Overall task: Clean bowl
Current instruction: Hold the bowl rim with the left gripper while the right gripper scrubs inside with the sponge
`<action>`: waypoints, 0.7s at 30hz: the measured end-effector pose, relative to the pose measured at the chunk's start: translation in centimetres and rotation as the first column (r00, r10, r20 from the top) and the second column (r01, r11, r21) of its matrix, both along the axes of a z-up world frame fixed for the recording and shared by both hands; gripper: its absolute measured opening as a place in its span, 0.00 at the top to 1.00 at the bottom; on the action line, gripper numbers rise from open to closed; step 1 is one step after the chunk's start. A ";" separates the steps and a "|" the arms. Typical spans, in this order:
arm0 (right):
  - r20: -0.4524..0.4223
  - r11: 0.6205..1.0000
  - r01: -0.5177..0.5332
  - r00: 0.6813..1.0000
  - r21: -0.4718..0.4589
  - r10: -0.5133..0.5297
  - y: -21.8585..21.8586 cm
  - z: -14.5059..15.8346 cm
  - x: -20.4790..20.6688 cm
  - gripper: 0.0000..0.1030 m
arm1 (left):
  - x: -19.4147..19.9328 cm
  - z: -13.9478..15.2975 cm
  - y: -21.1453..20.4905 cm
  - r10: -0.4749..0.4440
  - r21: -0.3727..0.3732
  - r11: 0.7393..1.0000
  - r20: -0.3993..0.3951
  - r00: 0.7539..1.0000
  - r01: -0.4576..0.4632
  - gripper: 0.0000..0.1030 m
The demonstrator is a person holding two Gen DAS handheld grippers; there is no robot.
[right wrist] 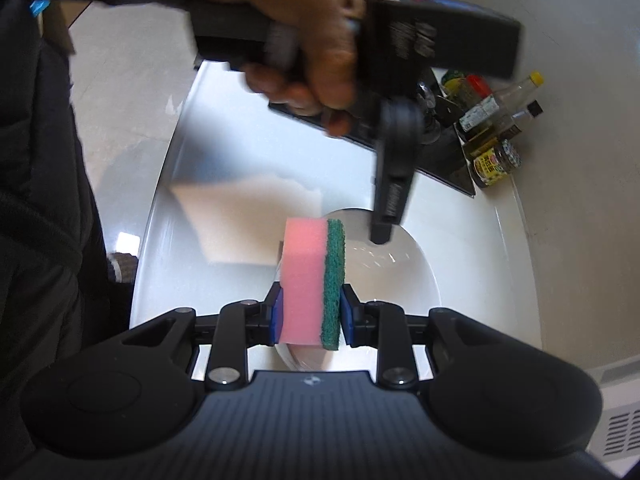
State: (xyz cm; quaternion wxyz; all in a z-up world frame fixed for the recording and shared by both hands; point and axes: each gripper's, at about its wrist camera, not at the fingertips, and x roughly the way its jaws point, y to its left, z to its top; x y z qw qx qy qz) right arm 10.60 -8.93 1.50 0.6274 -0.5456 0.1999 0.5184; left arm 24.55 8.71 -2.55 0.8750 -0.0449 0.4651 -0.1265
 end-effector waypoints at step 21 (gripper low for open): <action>0.023 0.998 0.044 0.999 0.050 -0.045 -0.1 -0.9 0.4 0.76 | -2.9 -0.3 -1.2 0.100 -0.008 0.995 -0.010 0.995 -0.100 0.87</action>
